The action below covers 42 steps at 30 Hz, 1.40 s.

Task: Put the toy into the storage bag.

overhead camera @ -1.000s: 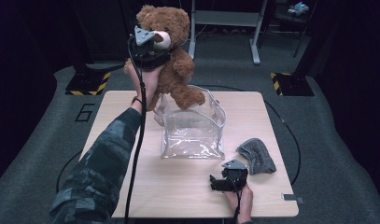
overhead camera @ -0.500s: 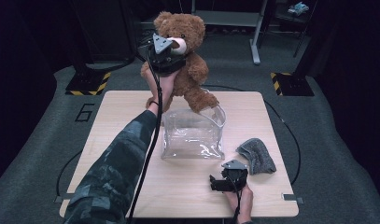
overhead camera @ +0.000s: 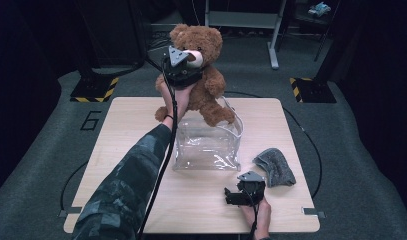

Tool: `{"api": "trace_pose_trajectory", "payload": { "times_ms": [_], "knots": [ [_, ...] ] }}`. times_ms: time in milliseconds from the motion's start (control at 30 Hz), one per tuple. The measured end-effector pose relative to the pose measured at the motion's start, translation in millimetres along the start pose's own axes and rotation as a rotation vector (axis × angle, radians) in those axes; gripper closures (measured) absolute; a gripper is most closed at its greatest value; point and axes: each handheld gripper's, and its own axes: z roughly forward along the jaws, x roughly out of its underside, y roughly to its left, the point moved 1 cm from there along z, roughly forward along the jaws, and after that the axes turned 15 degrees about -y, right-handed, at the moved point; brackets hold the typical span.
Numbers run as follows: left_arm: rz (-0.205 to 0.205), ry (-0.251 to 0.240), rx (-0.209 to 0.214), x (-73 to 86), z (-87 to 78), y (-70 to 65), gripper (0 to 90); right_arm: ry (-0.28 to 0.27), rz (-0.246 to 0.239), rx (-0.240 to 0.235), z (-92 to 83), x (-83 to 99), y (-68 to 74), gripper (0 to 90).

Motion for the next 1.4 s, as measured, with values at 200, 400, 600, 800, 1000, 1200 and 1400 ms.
{"api": "trace_pose_trajectory", "payload": {
  "times_ms": [200, 400, 600, 800, 1000, 1200, 1400],
  "knots": [
    [-0.012, 0.027, 0.020, 13.4, -2.4, -1.9, 40.7, 0.000, 0.000, 0.000, -0.1, 0.0, 0.1, 2.8],
    [-0.011, 0.066, 0.045, 24.9, -5.3, -8.0, 39.1, 0.000, 0.001, 0.000, -0.2, 0.0, 0.2, 2.8],
    [-0.031, 0.132, 0.060, 37.9, -6.9, -14.3, 37.8, -0.001, 0.001, 0.002, -0.1, 0.1, 0.3, 2.8],
    [-0.059, 0.216, 0.073, 47.1, -10.5, -18.8, 34.1, 0.000, 0.000, 0.001, -0.2, 0.1, 0.2, 2.8],
    [-0.077, 0.290, 0.062, 53.6, -12.5, -20.3, 34.0, -0.001, -0.001, 0.002, -0.2, 0.1, 0.2, 2.8],
    [-0.086, 0.369, 0.064, 55.7, -17.0, -22.3, 33.6, 0.000, 0.000, 0.002, -0.2, 0.1, 0.3, 2.8],
    [-0.108, 0.458, 0.077, 62.9, -21.2, -21.1, 30.6, 0.001, 0.003, 0.005, -0.3, 0.1, 0.6, 2.8]
  ]
}}
